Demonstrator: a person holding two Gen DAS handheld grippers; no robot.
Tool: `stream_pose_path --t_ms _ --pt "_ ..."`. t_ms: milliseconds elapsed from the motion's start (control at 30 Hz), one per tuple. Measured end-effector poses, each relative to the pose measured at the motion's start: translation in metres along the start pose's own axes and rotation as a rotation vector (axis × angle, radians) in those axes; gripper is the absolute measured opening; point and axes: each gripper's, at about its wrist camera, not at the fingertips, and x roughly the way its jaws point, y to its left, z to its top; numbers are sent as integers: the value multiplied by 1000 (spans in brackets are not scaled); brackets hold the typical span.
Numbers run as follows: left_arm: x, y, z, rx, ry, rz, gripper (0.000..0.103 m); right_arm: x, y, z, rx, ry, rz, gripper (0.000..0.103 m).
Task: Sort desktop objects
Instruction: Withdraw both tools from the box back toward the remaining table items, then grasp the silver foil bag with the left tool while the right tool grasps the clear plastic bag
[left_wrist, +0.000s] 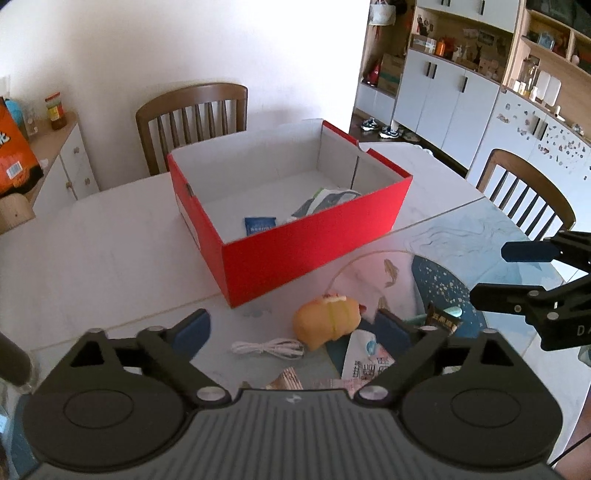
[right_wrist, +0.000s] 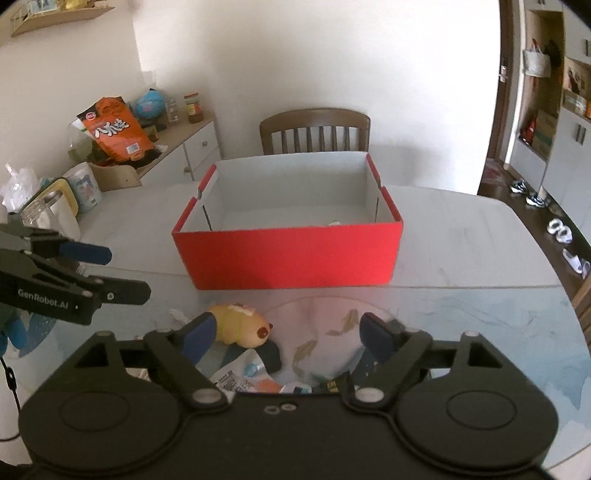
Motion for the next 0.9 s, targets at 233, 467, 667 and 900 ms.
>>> stream_pose_path --t_ms 233,467,667,900 --pt "5 1 -19 -1 14 1 100 2 10 -26 23 12 -19 87" --pt "12 2 -39 15 20 6 103 5 27 -55 34 34 -39 87" --pt "19 5 -58 21 28 10 103 8 34 -73 53 52 -59 86" --pt "28 12 -74 2 41 15 103 13 40 -89 73 72 -82 83"
